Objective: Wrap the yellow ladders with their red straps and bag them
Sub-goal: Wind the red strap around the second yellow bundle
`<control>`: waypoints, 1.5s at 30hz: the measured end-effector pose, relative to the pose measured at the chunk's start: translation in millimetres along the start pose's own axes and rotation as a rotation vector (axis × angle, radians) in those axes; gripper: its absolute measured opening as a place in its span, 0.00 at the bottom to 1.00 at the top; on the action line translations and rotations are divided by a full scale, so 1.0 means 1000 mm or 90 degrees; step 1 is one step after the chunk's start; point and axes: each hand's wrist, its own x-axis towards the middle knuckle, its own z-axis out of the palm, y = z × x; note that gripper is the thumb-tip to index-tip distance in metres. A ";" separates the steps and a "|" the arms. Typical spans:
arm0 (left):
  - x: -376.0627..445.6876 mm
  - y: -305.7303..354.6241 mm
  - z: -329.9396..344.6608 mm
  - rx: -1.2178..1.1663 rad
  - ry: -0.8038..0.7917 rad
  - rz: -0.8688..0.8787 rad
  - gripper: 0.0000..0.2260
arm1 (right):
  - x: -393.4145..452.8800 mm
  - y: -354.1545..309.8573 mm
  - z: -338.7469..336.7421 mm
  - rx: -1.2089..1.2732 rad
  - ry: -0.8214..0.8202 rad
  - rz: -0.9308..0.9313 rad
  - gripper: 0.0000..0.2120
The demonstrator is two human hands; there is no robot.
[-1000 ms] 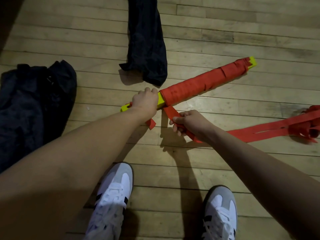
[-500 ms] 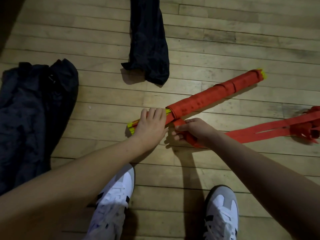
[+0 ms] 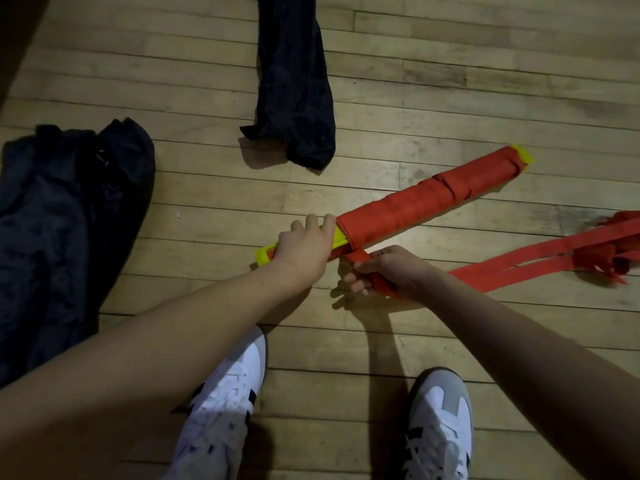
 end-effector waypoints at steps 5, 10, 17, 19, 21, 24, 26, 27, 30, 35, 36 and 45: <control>0.011 -0.007 0.000 0.104 0.058 -0.002 0.34 | 0.000 -0.002 -0.002 0.001 -0.003 0.005 0.07; 0.032 -0.010 -0.014 0.145 0.065 -0.010 0.42 | 0.005 -0.007 0.002 0.052 0.000 0.008 0.12; 0.017 -0.006 -0.001 0.215 0.119 0.102 0.33 | 0.012 -0.002 0.008 0.041 0.016 0.005 0.15; 0.005 -0.004 0.012 0.210 0.138 0.128 0.33 | 0.012 0.001 0.009 0.040 0.032 -0.010 0.14; -0.008 -0.006 0.021 0.187 0.169 0.135 0.31 | 0.012 0.001 0.010 0.040 0.037 -0.001 0.14; -0.012 -0.012 0.029 0.120 0.211 0.161 0.27 | 0.013 0.005 0.010 0.020 0.030 0.008 0.16; -0.013 -0.008 0.017 0.095 0.137 0.155 0.23 | 0.013 0.008 0.009 0.022 0.037 -0.004 0.15; -0.012 -0.004 0.012 0.080 0.096 0.135 0.21 | 0.013 0.009 0.009 0.021 0.043 -0.012 0.15; -0.007 0.002 0.005 0.018 0.056 0.062 0.17 | 0.012 0.009 0.011 0.014 0.057 -0.046 0.13; 0.005 -0.004 -0.010 -0.001 0.044 0.002 0.18 | 0.010 0.005 0.012 0.038 0.044 -0.079 0.10; 0.010 -0.008 -0.013 0.005 0.048 -0.006 0.18 | 0.009 0.003 0.011 0.048 0.036 -0.079 0.09; 0.029 -0.022 -0.013 0.137 0.100 -0.028 0.23 | 0.003 -0.015 0.014 0.003 0.000 -0.098 0.09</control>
